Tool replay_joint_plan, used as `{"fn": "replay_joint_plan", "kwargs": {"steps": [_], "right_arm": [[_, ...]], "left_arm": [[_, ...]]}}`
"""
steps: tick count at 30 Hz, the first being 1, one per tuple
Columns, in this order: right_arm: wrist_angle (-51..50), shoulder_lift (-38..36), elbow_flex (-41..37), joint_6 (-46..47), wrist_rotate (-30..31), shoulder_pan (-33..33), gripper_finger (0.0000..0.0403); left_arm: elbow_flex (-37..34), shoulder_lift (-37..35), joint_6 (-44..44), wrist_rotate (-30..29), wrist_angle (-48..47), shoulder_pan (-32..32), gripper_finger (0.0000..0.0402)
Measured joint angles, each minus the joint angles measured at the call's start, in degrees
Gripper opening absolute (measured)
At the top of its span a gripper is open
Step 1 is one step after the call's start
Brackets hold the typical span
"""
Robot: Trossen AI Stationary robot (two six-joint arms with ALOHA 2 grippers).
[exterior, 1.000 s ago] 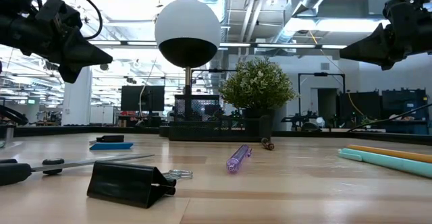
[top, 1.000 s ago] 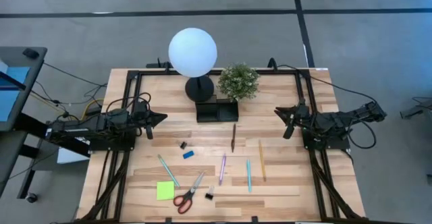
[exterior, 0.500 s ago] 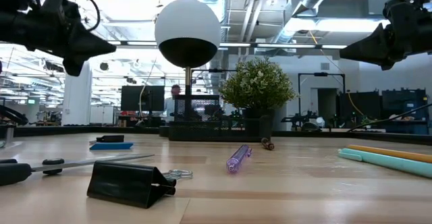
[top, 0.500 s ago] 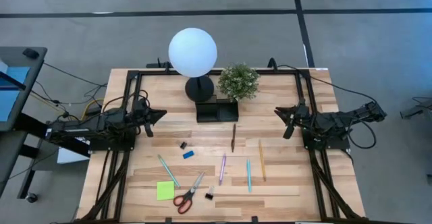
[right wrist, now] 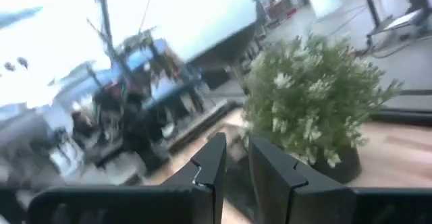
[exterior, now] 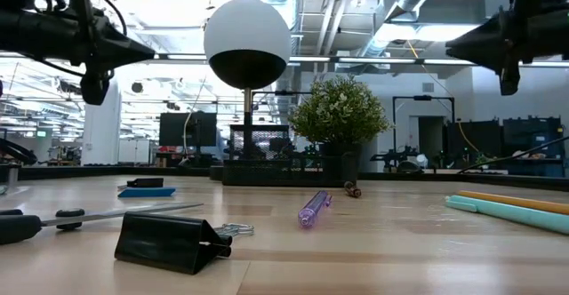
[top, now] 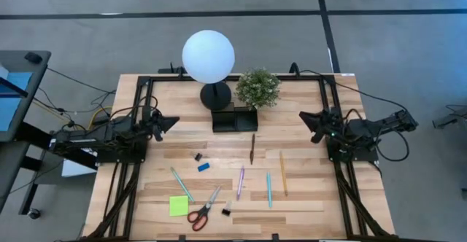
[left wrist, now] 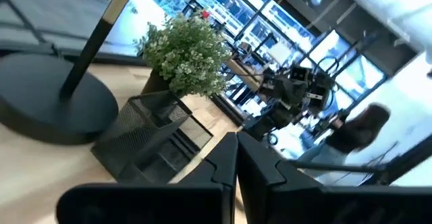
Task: Pick and place office supplies into organizer
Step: Put the yellow pencil into the black desk organizer
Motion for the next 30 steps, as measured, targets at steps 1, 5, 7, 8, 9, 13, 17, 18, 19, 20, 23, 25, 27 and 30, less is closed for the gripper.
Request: {"fn": "replay_joint_plan", "kwargs": {"steps": [1,5,7,8,9,13,17,18,19,20,23,25,27,30], "right_arm": [[0.1,0.0,0.0,0.3,1.5,-0.2,0.0059],[1.9,0.0,0.0,1.1,1.7,-0.7,0.0059],[3.6,0.0,0.0,-0.8,1.8,-1.1,0.0059],[4.5,0.0,0.0,-1.9,1.7,-1.5,0.0059],[5.7,0.0,0.0,-2.3,1.1,-1.9,0.0059],[15.9,0.1,0.2,-5.2,-8.8,-3.3,0.0059],[21.6,3.6,5.1,-14.4,-15.6,-3.3,0.0059],[21.4,6.0,7.5,-16.3,-15.5,-3.1,0.0059],[20.7,8.9,10.1,-17.9,-15.2,-2.9,0.0059],[19.6,11.9,12.7,-19.8,-14.9,-2.6,0.0059],[15.2,23.0,23.3,-25.2,-14.0,-2.0,0.0059],[8.2,30.6,30.5,-25.8,-14.0,-1.9,0.0059],[-1.3,37.8,37.3,-22.7,-14.0,-1.9,0.0059],[-12.6,47.7,44.3,-13.4,-14.1,-1.9,0.0059]], "left_arm": [[0.0,0.0,-1.4,-0.8,0.0,0.0,0.0000],[0.0,0.0,-3.0,-2.1,1.5,0.0,0.0000],[0.1,0.0,-3.0,-2.2,3.0,0.0,0.0005],[0.1,0.0,-3.0,-2.2,3.7,0.0,0.0010],[0.1,0.0,-2.9,-2.2,4.4,0.0,0.0017],[0.2,0.0,-2.9,-2.2,7.1,0.0,0.0051],[0.2,0.0,-3.0,-2.1,8.3,0.0,0.0088],[0.2,0.0,-3.0,-1.8,9.0,0.0,0.0095],[0.2,0.0,-3.1,-1.2,9.5,0.0,0.0102],[0.3,0.0,-3.5,-0.6,9.6,0.0,0.0106],[2.2,0.8,-4.3,1.1,7.7,0.0,0.0112],[4.5,2.8,-3.2,1.9,6.6,0.0,0.0113],[7.3,5.8,-0.6,2.7,5.3,0.0,0.0113],[11.5,11.3,3.8,2.8,3.7,0.0,0.0113]]}}
